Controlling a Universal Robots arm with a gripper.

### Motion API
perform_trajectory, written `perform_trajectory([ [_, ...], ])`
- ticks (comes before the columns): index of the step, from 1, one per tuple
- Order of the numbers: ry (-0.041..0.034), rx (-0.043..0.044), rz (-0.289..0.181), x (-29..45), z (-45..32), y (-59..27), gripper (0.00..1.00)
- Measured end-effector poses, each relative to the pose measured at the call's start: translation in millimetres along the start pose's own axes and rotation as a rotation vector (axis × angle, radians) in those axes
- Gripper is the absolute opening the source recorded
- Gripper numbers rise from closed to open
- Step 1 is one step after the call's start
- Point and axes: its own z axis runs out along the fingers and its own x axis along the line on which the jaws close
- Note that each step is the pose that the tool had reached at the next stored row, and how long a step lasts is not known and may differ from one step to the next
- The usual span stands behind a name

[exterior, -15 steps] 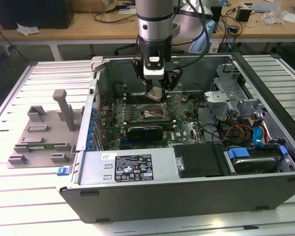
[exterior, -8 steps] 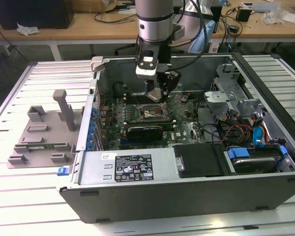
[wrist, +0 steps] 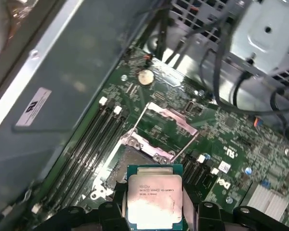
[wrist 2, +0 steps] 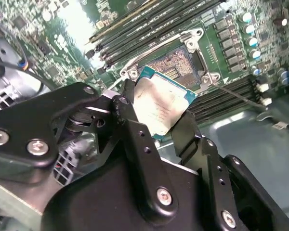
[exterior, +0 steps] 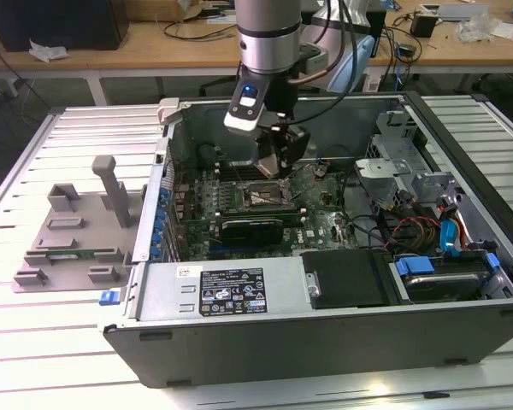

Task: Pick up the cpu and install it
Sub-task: 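Place the cpu into insertion slot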

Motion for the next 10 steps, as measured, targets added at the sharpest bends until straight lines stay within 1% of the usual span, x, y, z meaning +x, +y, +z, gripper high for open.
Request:
perform_trajectory([
  [2,-0.0030,0.0010,0.039,0.0,0.2,0.0,0.55],
  [5,-0.0110,0.0037,0.148,0.0,0.8,-0.1,0.55],
  [10,-0.0184,0.0061,0.247,0.0,1.4,-0.1,0.55],
])
